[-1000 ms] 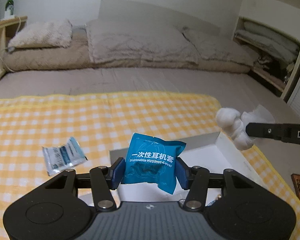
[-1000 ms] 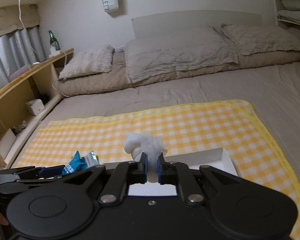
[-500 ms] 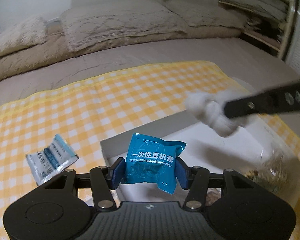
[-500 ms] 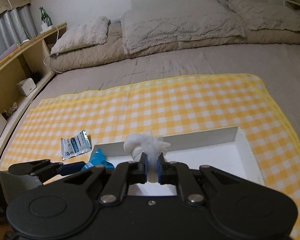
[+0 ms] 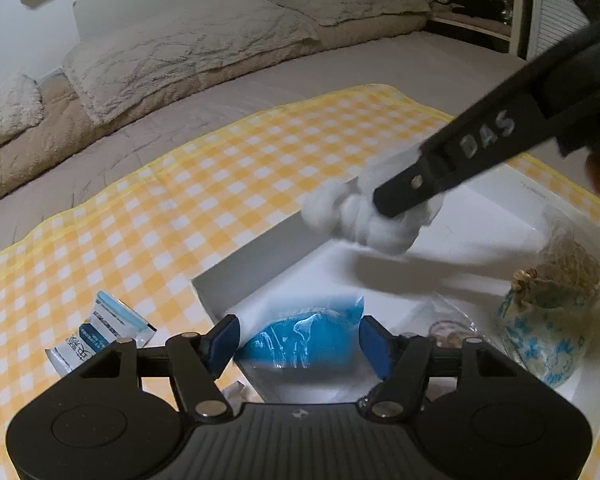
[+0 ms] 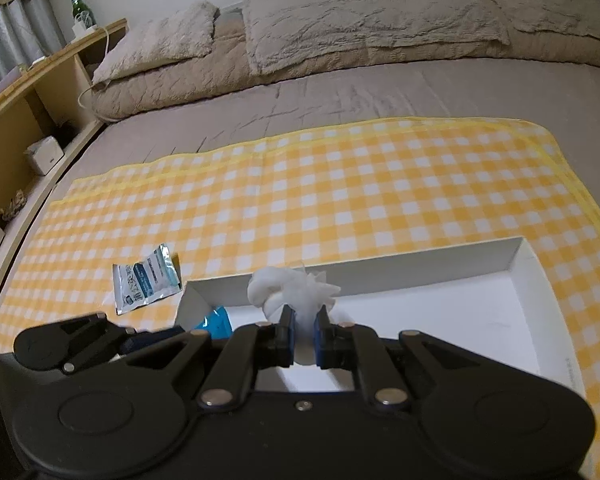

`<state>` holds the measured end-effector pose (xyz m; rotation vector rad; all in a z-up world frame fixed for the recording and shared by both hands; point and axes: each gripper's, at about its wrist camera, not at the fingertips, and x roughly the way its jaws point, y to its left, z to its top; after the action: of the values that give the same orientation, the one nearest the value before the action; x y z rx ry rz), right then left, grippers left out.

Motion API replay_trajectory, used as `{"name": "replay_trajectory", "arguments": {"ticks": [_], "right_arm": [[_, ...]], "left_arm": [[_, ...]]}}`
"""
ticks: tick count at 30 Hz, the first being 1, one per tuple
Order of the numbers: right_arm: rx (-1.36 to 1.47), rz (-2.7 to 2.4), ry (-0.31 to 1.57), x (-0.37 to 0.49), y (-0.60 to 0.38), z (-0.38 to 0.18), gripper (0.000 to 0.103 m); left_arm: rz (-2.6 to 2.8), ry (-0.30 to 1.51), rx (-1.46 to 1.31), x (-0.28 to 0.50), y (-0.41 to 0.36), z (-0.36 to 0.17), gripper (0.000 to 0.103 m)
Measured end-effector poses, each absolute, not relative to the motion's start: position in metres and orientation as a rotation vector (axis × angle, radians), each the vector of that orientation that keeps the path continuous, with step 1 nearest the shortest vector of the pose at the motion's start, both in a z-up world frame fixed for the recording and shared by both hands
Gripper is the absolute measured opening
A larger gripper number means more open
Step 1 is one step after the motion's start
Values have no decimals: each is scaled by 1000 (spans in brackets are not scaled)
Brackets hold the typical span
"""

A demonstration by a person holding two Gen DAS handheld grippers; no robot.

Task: Organize soft objects
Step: 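Carry the blue packet and white fluffy item into the box and open both tools, then lift both open tools away from the white box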

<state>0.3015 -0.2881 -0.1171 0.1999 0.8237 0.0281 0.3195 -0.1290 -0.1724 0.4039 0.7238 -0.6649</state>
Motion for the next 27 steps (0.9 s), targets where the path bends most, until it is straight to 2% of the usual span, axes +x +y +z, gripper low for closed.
{"name": "replay_trajectory", "arguments": {"ticks": [2,3,4,7,9,13,22,27], "right_arm": [[195,33,853,304,-285,-122,13],[189,30,865,305,-284,-124,20],[176,29,878,305,-283,-126,28],[142,35,891,303,-281,-127,41],[139,35,892,301,-282,-125,47],[140,28,876,293,-286,-119,65],[118,31,853,271,-298,-106,89],[96,21,825,258,-302,-99,99]], "left_arm": [[-682,729,404,317,-129,-171,77],[-686,732,410,316,-130,-171,80],[-686,738,416,315,-131,-171,81],[-692,745,422,312,-131,-171,81],[-697,756,409,310,-131,-170,82],[-703,759,400,305,-129,-166,86],[-706,753,388,293,-129,-157,91],[-687,742,373,285,-126,-150,95]]}}
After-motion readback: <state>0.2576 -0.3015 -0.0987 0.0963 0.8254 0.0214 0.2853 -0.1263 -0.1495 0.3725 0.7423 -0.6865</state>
